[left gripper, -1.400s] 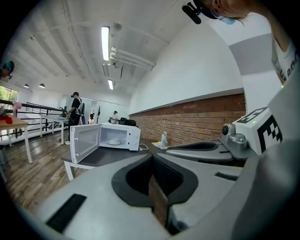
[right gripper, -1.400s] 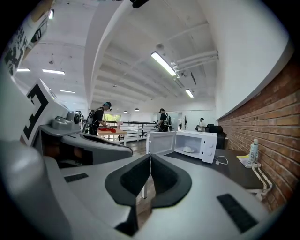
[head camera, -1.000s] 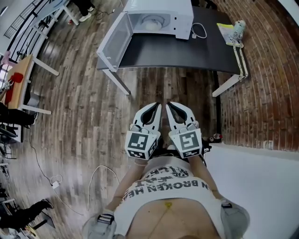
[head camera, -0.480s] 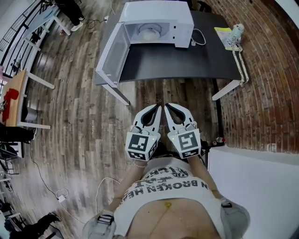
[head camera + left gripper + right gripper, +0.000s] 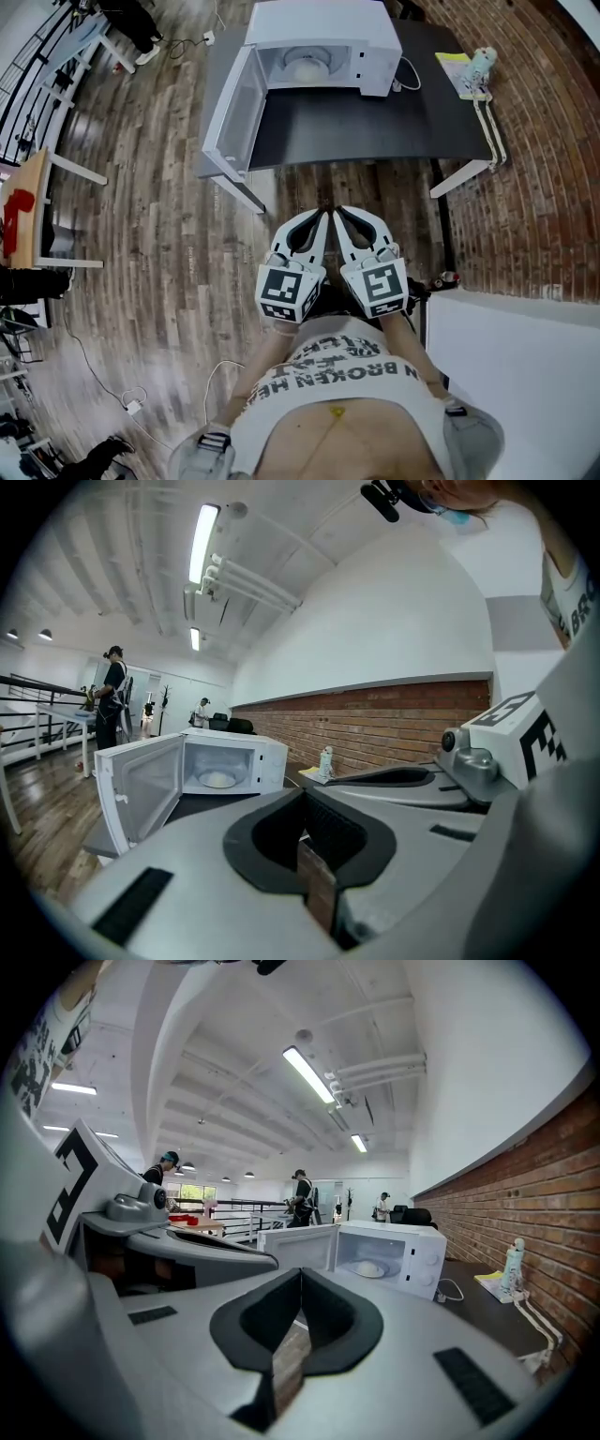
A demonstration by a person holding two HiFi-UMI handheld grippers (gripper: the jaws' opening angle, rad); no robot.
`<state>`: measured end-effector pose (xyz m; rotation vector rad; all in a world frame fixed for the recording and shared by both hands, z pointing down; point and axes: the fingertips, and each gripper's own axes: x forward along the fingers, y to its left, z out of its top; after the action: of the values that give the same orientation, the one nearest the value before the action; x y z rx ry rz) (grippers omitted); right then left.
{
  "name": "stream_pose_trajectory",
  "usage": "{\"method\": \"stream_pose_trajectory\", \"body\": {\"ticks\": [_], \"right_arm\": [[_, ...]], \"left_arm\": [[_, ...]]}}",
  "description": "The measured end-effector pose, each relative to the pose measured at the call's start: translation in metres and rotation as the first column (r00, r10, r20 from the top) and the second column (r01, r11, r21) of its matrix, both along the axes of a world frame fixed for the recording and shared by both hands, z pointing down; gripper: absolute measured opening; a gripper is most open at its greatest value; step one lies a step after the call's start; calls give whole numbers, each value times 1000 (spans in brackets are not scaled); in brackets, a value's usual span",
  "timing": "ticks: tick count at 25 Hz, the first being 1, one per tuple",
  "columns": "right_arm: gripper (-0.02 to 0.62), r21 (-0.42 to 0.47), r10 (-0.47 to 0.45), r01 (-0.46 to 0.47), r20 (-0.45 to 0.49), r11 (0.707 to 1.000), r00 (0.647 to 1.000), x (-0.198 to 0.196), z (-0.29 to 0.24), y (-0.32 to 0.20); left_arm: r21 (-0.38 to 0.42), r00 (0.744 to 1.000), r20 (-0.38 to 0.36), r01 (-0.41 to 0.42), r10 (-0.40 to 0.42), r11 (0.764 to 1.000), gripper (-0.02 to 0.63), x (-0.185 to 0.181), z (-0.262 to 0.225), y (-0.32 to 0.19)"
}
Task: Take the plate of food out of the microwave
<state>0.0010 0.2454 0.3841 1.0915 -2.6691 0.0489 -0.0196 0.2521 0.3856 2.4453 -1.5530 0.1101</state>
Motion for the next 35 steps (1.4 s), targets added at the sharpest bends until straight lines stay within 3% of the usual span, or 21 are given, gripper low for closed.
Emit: {"method": "stream_pose_trajectory", "body": {"ticks": [13, 35], "right_arm": [[9, 1, -28, 28, -44, 1000, 999, -25, 3, -28], [9, -16, -123, 123, -10, 992, 992, -42, -4, -171]], "left_arm": [[2, 999, -26, 22, -22, 1000, 8, -24, 2, -25], [-9, 996, -11, 94, -94, 996, 8, -34, -8, -164]]}}
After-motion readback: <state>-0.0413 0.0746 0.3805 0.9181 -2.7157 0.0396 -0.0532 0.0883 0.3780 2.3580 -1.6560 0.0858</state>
